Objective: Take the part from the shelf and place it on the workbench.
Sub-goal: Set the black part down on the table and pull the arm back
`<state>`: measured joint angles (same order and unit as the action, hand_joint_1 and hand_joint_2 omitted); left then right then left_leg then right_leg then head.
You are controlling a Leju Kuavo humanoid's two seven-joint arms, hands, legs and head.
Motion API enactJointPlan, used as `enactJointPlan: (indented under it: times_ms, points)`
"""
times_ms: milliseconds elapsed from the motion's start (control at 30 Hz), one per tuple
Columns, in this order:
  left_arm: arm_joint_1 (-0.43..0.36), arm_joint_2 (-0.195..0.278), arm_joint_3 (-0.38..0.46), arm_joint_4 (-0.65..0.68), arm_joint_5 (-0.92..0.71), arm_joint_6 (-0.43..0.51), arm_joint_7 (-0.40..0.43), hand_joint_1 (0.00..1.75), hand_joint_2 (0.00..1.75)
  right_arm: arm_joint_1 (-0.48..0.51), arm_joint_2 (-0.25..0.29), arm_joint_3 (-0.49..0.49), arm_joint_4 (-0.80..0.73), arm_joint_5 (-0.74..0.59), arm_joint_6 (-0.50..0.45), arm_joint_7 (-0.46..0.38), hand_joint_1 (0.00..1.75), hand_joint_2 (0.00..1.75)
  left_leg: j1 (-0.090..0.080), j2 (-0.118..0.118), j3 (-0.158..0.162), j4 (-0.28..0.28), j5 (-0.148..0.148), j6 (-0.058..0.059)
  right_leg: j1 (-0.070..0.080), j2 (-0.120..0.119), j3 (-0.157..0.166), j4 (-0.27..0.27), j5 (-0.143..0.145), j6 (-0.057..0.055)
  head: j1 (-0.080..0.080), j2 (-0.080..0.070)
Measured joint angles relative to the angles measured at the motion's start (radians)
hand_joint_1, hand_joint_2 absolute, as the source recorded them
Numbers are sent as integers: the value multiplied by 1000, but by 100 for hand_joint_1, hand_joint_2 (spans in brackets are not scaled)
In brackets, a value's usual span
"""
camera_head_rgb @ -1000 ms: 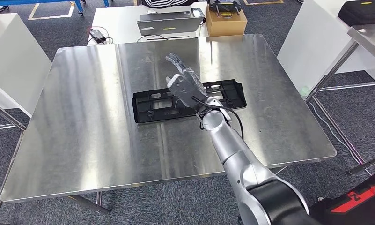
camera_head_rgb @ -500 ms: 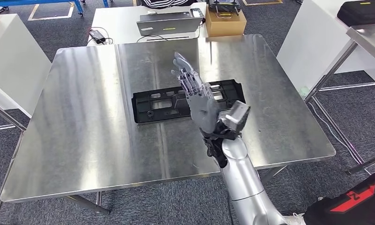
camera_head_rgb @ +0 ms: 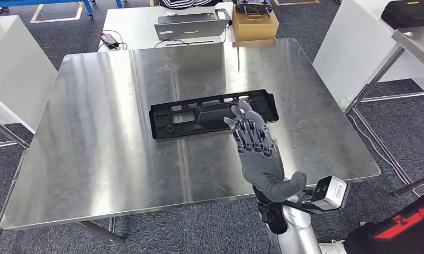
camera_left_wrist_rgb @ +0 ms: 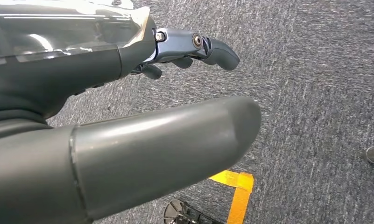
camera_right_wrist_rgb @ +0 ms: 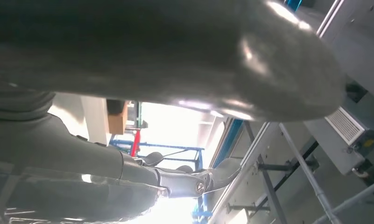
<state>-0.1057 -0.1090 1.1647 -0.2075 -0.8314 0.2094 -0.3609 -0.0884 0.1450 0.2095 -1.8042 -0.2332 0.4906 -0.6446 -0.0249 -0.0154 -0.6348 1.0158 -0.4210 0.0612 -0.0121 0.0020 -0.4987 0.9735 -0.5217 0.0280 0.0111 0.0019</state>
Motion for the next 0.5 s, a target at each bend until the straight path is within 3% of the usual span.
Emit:
enactJointPlan:
  times_ms: [100,167,267,300,333,367,433,500]
  points:
    - [0,1,-2,0,-10,-10,-8,0,0,30,-4,-24,-24,-1,2,-9,0,0,0,0,3,-2,2,10,-2,0,3,0,-1,8,0,0]
    - [-1,-1,-3,0,-17,-16,-12,0,0,48,-5,-43,-40,-2,6,-17,0,0,5,3,8,-12,8,18,0,0,-5,31,-24,7,0,0]
    - [-2,-1,-7,0,-26,-18,-14,0,0,74,-8,-70,-54,3,12,-23,0,0,9,7,9,-17,12,24,0,-1,-89,213,-115,-6,1,0]
    - [-2,-1,-9,0,-27,-17,-14,0,0,83,-9,-78,-56,5,12,-24,0,0,9,8,8,-17,12,24,0,-1,-116,271,-136,-5,1,0]
    - [-2,-1,-11,0,-28,-17,-14,0,0,91,-10,-85,-56,7,13,-24,0,0,9,9,6,-17,14,23,-1,-1,-125,294,-138,0,1,0]
    - [-2,-2,-13,0,-28,-16,-14,0,0,98,-10,-91,-57,7,14,-25,0,0,9,9,6,-17,15,22,-2,-1,-114,278,-125,9,1,0]
    - [-2,-3,-16,0,-29,-15,-14,0,0,105,-11,-102,-58,7,15,-28,0,0,10,9,4,-16,20,15,-5,-2,-40,140,-70,26,1,0]
    - [-3,-3,-18,0,-29,-14,-14,0,0,111,-11,-111,-62,6,16,-30,0,0,9,7,2,-12,26,5,-3,-1,17,31,-18,27,1,0]
